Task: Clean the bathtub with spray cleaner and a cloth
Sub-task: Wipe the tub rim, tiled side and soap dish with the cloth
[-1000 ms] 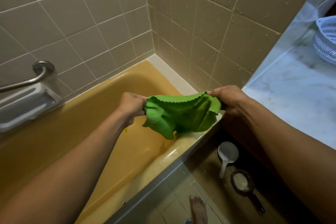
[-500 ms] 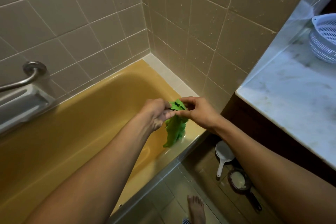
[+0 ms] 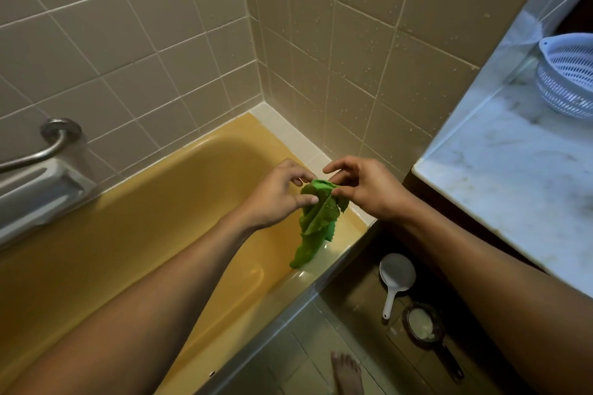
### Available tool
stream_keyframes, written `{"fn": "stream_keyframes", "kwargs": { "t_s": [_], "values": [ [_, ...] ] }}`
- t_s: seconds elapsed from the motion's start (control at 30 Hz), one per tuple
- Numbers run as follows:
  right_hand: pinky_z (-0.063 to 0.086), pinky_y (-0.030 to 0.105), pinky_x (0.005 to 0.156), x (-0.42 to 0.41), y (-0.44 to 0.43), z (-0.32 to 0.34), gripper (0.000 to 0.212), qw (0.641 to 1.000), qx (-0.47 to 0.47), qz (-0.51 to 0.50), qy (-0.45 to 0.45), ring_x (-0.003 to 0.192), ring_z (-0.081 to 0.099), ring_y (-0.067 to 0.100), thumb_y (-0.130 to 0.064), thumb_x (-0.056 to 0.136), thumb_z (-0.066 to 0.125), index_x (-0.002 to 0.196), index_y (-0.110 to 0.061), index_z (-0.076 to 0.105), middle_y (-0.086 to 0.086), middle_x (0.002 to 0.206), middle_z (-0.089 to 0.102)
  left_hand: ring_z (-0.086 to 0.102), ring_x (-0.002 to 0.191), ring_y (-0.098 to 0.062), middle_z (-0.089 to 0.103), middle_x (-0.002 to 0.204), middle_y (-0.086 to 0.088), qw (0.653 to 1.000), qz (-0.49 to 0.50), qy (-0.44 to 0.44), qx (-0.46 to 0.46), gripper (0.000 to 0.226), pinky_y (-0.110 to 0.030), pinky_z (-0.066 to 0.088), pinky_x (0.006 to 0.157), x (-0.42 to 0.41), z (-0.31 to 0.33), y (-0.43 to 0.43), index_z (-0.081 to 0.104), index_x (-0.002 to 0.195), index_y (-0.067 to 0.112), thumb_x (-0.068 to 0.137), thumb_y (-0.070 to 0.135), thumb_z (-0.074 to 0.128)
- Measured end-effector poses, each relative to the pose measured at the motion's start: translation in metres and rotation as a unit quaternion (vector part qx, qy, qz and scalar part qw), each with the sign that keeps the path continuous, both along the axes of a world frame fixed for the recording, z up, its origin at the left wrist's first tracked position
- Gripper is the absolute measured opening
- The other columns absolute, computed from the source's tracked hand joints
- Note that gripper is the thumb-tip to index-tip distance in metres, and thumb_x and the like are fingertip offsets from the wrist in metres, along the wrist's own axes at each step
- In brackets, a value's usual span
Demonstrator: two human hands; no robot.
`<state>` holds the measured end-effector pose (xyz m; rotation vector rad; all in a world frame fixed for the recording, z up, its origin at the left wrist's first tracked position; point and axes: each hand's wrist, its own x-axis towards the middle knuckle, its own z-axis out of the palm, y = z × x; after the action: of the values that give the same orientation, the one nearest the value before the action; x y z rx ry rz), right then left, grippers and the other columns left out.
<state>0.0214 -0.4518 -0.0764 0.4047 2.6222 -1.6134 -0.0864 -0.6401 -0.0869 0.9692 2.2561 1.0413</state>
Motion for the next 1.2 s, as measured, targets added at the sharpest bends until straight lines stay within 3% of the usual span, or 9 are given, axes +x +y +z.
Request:
{"fn": "stream_keyframes", "kwargs": {
  "t_s": [0.13, 0.23, 0.33, 0.43, 0.57, 0.73, 0.87, 1.0, 1.2],
  "values": [
    [0.058, 0.022, 0.080, -0.002, 0.014, 0.014, 0.033, 0.997, 0.074, 0.019, -0.001, 0.086, 0.071, 0.001, -0.007, 0.088, 0.078, 0.109, -0.029, 0.068, -0.010, 0.091, 0.075, 0.058, 0.103, -0.009, 0.063, 0.106, 0.007, 0.995, -0.014, 0.072, 0.063, 0.017, -0.029, 0.048, 0.090, -0.001, -0.009, 0.002, 0.074, 0.093, 0.016, 0.087, 0.031, 0.081],
    [0.055, 0.026, 0.087, -0.005, 0.024, 0.021, 0.024, 0.968, 0.239, 0.072, -0.001, 0.093, 0.067, 0.005, -0.018, 0.091, 0.076, 0.113, -0.027, 0.072, -0.009, 0.102, 0.074, 0.065, 0.105, -0.010, 0.071, 0.101, 0.005, 0.994, -0.034, -0.006, 0.106, 0.015, -0.028, 0.051, 0.094, 0.002, -0.003, 0.003, 0.070, 0.084, 0.011, 0.086, 0.018, 0.083],
    [0.053, 0.031, 0.087, -0.011, 0.029, 0.026, 0.025, 0.942, 0.310, 0.121, 0.038, 0.098, 0.067, 0.014, -0.010, 0.094, 0.067, 0.115, -0.022, 0.074, -0.003, 0.108, 0.075, 0.067, 0.086, -0.017, 0.071, 0.089, -0.001, 0.994, -0.080, -0.047, 0.056, 0.014, -0.035, 0.057, 0.077, 0.001, 0.005, 0.006, 0.068, 0.092, 0.012, 0.092, 0.023, 0.078],
    [0.053, 0.031, 0.086, -0.012, 0.040, 0.030, 0.027, 0.938, 0.316, 0.134, 0.054, 0.099, 0.066, 0.015, -0.005, 0.093, 0.065, 0.114, -0.021, 0.073, -0.003, 0.109, 0.074, 0.059, 0.096, -0.011, 0.067, 0.103, 0.006, 0.980, -0.159, 0.079, -0.091, 0.021, -0.035, 0.052, 0.082, -0.015, 0.011, 0.004, 0.062, 0.115, 0.030, 0.098, 0.040, 0.067],
    [0.054, 0.033, 0.088, -0.005, 0.052, 0.033, 0.031, 0.928, 0.335, 0.156, 0.049, 0.102, 0.065, 0.015, -0.001, 0.094, 0.065, 0.117, -0.019, 0.072, -0.003, 0.111, 0.072, 0.053, 0.106, -0.021, 0.060, 0.111, -0.002, 0.884, -0.202, 0.308, -0.289, 0.035, -0.037, 0.045, 0.084, -0.034, 0.024, 0.005, 0.057, 0.131, 0.029, 0.100, 0.043, 0.060],
    [0.050, 0.033, 0.090, -0.010, 0.063, 0.037, 0.033, 0.918, 0.374, 0.120, 0.055, 0.106, 0.064, 0.024, -0.004, 0.094, 0.067, 0.125, -0.015, 0.069, 0.004, 0.115, 0.072, 0.036, 0.099, -0.015, 0.049, 0.112, -0.002, 0.875, -0.169, 0.404, -0.207, 0.030, -0.033, 0.044, 0.083, -0.046, 0.039, 0.014, 0.065, 0.124, 0.016, 0.102, 0.037, 0.057],
    [0.051, 0.037, 0.088, -0.015, 0.075, 0.045, 0.028, 0.914, 0.394, 0.095, 0.037, 0.103, 0.065, 0.028, -0.002, 0.095, 0.063, 0.118, -0.013, 0.074, 0.007, 0.109, 0.073, 0.046, 0.110, -0.027, 0.050, 0.123, -0.010, 0.856, -0.120, 0.488, -0.123, 0.030, -0.045, 0.048, 0.088, -0.060, 0.045, 0.014, 0.074, 0.105, 0.011, 0.093, 0.038, 0.071],
    [0.045, 0.028, 0.087, -0.015, 0.083, 0.046, 0.024, 0.920, 0.385, 0.049, 0.060, 0.103, 0.068, 0.028, -0.004, 0.094, 0.067, 0.114, -0.010, 0.076, 0.008, 0.109, 0.075, 0.062, 0.102, -0.030, 0.066, 0.116, -0.012, 0.898, -0.105, 0.424, -0.059, 0.026, -0.049, 0.055, 0.088, -0.073, 0.043, 0.009, 0.073, 0.102, 0.007, 0.090, 0.030, 0.077],
    [0.051, 0.025, 0.083, -0.007, 0.087, 0.052, 0.018, 0.940, 0.326, -0.018, 0.097, 0.088, 0.066, 0.013, -0.014, 0.093, 0.074, 0.110, -0.012, 0.079, 0.004, 0.103, 0.077, 0.067, 0.076, -0.022, 0.072, 0.083, 0.000, 0.984, 0.054, 0.142, 0.088, 0.025, -0.029, 0.058, 0.073, -0.059, 0.039, 0.011, 0.079, 0.096, 0.010, 0.076, 0.022, 0.089]
  ]
}}
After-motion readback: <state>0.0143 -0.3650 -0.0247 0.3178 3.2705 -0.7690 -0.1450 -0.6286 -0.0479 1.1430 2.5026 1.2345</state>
